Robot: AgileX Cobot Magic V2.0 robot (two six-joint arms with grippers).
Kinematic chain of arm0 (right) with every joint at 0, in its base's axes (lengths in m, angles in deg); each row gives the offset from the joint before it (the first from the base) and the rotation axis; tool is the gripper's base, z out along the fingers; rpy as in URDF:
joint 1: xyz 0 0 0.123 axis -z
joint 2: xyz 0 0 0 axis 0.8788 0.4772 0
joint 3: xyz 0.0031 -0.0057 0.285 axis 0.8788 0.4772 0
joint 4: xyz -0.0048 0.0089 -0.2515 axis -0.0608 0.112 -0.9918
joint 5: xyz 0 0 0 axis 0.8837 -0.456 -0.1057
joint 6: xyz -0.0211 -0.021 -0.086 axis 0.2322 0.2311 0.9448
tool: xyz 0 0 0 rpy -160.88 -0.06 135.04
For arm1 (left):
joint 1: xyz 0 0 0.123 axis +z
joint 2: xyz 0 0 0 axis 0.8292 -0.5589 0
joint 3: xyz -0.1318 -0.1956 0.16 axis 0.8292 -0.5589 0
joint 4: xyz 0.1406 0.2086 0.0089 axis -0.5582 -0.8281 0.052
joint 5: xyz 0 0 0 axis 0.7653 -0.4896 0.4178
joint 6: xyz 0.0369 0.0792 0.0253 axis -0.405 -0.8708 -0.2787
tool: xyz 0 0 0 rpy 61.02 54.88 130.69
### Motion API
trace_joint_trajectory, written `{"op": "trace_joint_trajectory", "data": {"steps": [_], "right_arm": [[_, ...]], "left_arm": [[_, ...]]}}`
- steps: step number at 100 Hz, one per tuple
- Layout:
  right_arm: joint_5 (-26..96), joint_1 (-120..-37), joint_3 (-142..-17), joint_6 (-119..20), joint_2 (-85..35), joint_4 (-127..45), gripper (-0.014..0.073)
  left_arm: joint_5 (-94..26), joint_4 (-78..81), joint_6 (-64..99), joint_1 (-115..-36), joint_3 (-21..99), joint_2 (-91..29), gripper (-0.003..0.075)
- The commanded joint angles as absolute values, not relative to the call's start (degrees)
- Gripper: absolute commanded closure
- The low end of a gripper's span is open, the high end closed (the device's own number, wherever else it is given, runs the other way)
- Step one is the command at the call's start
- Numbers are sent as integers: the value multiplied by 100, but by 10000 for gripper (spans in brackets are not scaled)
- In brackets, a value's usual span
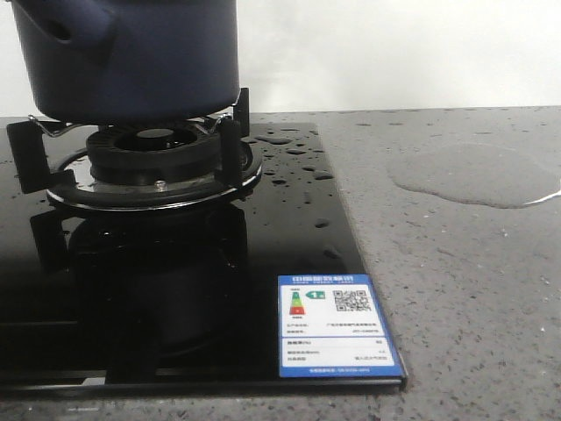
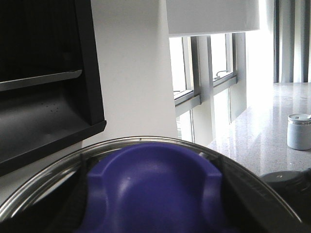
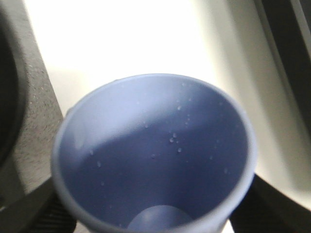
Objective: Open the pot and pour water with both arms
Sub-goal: 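Tilt the blue cup over the open saucepan with the right gripper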
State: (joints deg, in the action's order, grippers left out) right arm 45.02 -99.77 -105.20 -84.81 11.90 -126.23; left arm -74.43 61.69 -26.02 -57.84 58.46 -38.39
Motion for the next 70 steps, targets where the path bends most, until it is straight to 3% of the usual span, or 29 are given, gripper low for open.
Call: {"op": "trace_joint_trajectory", "data": {"steps": [1, 28, 70], "right_arm": [[4806, -9916, -10750, -8755, 698, -12055, 339], [5326, -9433, -10131, -8789, -125, -10126, 339], [2615, -8644, -6516, -9729, -2906, -9847, 339]], "left_arm": [[-7279, 6670, -2592, -5789, 6046, -3850, 409], [-7303, 6508, -2592, -5789, 6046, -4204, 409], [-7313, 5873, -2689, -6175, 6046, -5105, 409]]}}
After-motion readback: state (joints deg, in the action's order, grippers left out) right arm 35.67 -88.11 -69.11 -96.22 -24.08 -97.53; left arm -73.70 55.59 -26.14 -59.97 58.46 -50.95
